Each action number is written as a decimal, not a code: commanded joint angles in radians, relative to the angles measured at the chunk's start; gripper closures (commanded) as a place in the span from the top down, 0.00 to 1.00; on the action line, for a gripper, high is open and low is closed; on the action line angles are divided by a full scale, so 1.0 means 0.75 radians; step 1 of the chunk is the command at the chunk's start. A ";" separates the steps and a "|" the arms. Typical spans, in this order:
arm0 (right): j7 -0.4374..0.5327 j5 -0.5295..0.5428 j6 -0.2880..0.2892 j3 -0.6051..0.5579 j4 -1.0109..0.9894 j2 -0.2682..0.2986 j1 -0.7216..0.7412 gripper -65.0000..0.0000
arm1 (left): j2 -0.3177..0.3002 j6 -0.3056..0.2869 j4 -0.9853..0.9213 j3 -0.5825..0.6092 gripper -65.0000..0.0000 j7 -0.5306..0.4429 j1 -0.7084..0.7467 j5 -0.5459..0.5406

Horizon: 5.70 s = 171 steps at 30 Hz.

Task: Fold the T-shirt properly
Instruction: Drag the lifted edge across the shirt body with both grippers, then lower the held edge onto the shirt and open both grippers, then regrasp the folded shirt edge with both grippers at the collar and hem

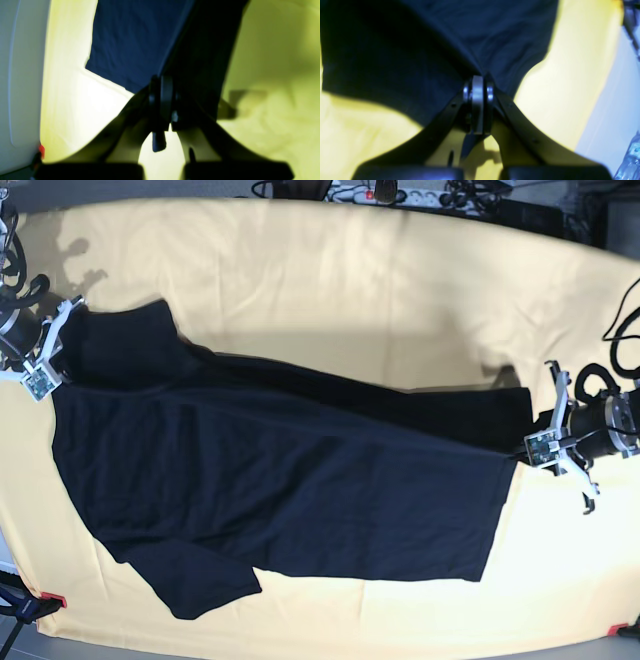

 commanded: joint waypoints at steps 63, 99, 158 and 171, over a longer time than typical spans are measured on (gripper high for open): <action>-0.080 0.257 0.064 0.546 0.406 -0.201 -0.906 0.00 | -0.315 0.639 0.601 -0.019 0.00 0.814 1.386 0.855; 0.127 0.012 0.035 0.090 0.116 -0.080 -0.126 0.00 | -0.085 0.174 0.174 -0.019 0.00 -0.087 0.385 0.421; 0.042 0.127 -0.118 -0.073 0.053 -0.092 0.028 0.00 | 0.290 0.097 -0.382 -0.015 0.00 0.075 -0.067 -0.143; -0.061 0.114 0.064 -0.073 0.053 -0.091 -0.074 0.05 | 0.247 0.014 -0.378 -0.015 0.00 0.149 -0.030 -0.249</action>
